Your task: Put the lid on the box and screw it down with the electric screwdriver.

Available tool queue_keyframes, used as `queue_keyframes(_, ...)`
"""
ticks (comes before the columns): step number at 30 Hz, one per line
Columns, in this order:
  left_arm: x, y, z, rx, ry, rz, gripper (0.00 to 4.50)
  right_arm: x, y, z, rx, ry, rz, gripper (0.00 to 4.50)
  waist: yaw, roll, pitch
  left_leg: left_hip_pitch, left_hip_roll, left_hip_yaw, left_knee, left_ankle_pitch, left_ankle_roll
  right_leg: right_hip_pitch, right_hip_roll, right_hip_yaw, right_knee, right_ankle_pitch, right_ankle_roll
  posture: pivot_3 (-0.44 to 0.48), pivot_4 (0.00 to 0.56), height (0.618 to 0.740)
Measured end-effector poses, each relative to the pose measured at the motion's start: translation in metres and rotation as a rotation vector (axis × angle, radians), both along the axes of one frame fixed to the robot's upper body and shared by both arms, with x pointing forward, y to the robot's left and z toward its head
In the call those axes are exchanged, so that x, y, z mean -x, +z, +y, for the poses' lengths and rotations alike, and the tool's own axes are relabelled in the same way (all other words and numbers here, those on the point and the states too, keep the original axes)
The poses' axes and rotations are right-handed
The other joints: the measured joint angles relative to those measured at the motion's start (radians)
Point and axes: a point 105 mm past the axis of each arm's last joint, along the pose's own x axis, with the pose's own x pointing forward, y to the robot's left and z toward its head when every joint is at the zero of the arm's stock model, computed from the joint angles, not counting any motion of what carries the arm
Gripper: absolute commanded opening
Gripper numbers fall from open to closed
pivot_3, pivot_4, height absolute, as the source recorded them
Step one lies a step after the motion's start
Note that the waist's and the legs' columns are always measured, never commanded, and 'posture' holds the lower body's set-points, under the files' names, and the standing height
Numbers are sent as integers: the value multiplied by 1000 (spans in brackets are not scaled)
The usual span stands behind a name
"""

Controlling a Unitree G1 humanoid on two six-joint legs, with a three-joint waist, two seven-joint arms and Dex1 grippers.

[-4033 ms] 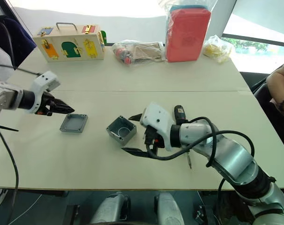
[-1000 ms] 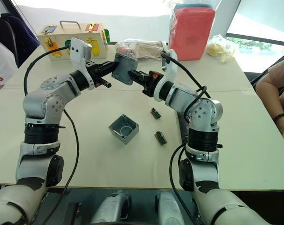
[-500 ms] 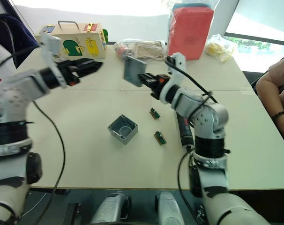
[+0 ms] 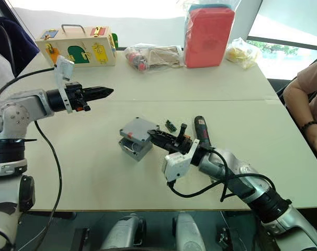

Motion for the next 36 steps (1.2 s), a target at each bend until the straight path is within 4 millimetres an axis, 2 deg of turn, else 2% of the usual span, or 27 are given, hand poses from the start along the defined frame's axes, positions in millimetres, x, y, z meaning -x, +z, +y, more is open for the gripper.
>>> queue_keyframes(4, 16, -30, -15, -87, -143, 89, 51, -4, -19, 13, 20, 9, -7, 138, 4, 0, 0, 0, 0, 0, 0, 0, 0, 0, 0, 0, 0, 0, 0, 0, 150, 738)
queue_keyframes(10, 21, -36, -25, -128, -211, 81, 51, -19, -30, 15, 79, -59, -12, 138, 10, 0, 0, 0, -1, 0, 1, 0, 0, 1, 0, 0, 0, 0, 0, 0, 150, 738)
queue_keyframes(17, 22, -45, -30, -188, -253, 50, 51, -21, -36, 19, 89, -90, 2, 138, 11, 0, 0, 0, -1, 0, 1, 0, 0, 1, 0, 0, 0, 0, 0, 0, 150, 738)
queue_keyframes(27, 22, -62, -35, -242, -281, 36, 51, -24, -38, 15, 95, -129, 13, 138, 23, 0, 0, 0, -1, 0, 1, 0, 0, 1, 0, 0, 0, 0, 0, 0, 150, 738)
queue_keyframes(36, 23, -79, -42, -314, -314, -5, 51, -19, -41, 14, 95, -138, 24, 138, 24, 0, 0, 1, -1, 0, 1, 0, 0, 2, 0, 0, 0, 0, 0, 0, 150, 738)
